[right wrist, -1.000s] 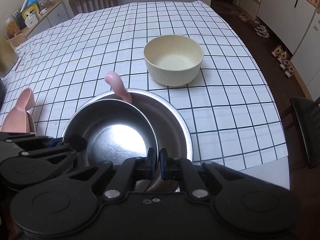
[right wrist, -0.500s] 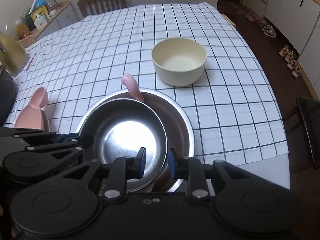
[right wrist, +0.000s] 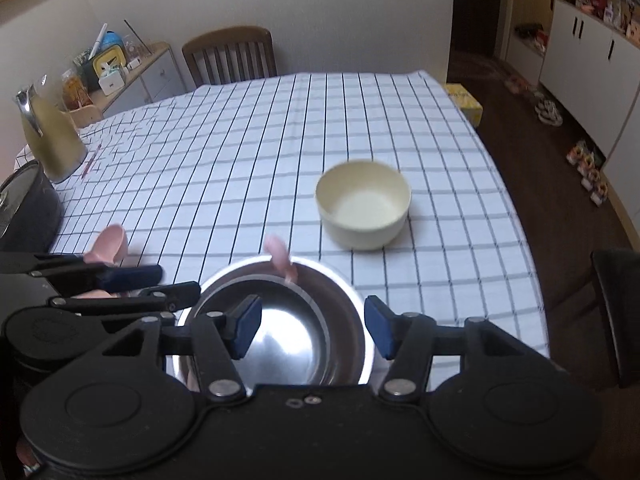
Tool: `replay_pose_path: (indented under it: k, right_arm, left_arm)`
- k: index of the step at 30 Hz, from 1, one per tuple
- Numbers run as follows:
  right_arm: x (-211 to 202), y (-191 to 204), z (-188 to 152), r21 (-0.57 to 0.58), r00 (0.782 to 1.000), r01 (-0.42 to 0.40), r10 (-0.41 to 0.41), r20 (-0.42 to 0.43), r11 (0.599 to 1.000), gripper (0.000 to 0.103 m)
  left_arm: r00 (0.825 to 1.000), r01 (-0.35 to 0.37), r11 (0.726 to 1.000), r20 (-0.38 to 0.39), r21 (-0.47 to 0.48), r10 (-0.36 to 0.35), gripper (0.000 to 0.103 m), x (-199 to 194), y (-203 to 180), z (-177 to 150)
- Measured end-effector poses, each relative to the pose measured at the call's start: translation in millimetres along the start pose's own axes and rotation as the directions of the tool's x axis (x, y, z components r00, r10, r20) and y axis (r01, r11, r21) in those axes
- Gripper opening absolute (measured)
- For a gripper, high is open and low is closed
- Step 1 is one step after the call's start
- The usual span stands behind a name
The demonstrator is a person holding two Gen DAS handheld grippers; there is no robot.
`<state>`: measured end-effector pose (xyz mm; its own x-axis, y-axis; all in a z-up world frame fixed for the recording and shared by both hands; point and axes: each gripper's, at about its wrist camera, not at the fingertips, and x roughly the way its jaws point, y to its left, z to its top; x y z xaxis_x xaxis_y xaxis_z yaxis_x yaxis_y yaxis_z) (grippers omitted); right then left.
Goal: Organize plates and bowls
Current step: 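Open both tools and release the pink-handled bowl, then move both tools to the rim of the cream bowl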
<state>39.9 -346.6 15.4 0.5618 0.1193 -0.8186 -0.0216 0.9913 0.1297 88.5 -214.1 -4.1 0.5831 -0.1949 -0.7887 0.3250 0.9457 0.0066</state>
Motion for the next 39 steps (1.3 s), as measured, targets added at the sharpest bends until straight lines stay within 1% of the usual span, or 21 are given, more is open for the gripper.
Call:
replay_pose_path:
  k: [3, 4, 8, 13, 18, 24, 27, 30, 35, 39]
  right_arm:
    - [4.4, -11.0, 13.6, -0.002, 1.0, -0.006, 0.006, 0.006, 1.0, 0.06]
    - [6.1, -14.7, 18.2, -0.006, 1.0, -0.005, 0.005, 0.012, 1.0, 0.064]
    - [14.9, -29.4, 36.1, -0.008, 1.0, -0.008, 0.008, 0.023, 1.0, 0.069]
    - [24.3, -43.7, 56.7, -0.02, 0.999, -0.015, 0.016, 0.047, 1.0, 0.085]
    - [41.0, -58.8, 73.9, -0.022, 0.999, -0.026, 0.027, 0.037, 0.999, 0.086]
    - [64.1, -75.8, 85.4, -0.008, 1.0, -0.025, 0.025, 0.011, 1.0, 0.086]
    - [79.2, -82.5, 88.8, -0.004, 1.0, -0.02, 0.02, -0.014, 1.0, 0.086]
    - [95.8, -86.5, 90.1, -0.01, 0.999, -0.016, 0.016, -0.045, 1.0, 0.086]
    - [121.8, -88.6, 90.9, -0.031, 0.995, 0.001, -0.004, -0.097, 1.0, 0.082]
    - [140.6, -90.3, 91.2, -0.037, 0.991, -0.002, -0.003, -0.134, 0.999, 0.075]
  left_arm:
    - [1.0, 0.003, 1.0, 0.011, -0.005, -0.003, 0.06, 5.5, -1.9, 16.0]
    - [1.0, 0.006, 1.0, 0.013, -0.009, -0.006, 0.06, 7.8, -1.7, 21.2]
    - [1.0, -0.008, 1.0, 0.023, -0.01, 0.008, 0.065, 21.9, -2.7, 42.0]
    - [0.999, -0.001, 0.999, 0.036, -0.047, 0.002, 0.071, 40.0, -0.6, 65.7]
    - [0.999, 0.016, 0.994, 0.032, -0.104, -0.012, 0.072, 63.7, 4.0, 87.3]
    - [1.0, -0.02, 0.992, 0.003, -0.123, 0.021, 0.072, 96.9, 3.3, 105.4]
    - [0.999, -0.037, 0.991, -0.026, -0.128, 0.034, 0.072, 115.8, 2.4, 109.8]
    - [0.998, -0.039, 0.989, -0.058, -0.14, 0.031, 0.072, 133.9, 1.7, 111.2]
    - [0.994, -0.04, 0.992, -0.101, -0.117, 0.029, 0.072, 159.1, -4.8, 109.4]
    - [0.991, -0.038, 0.995, -0.133, -0.097, 0.025, 0.072, 174.0, -8.9, 107.1]
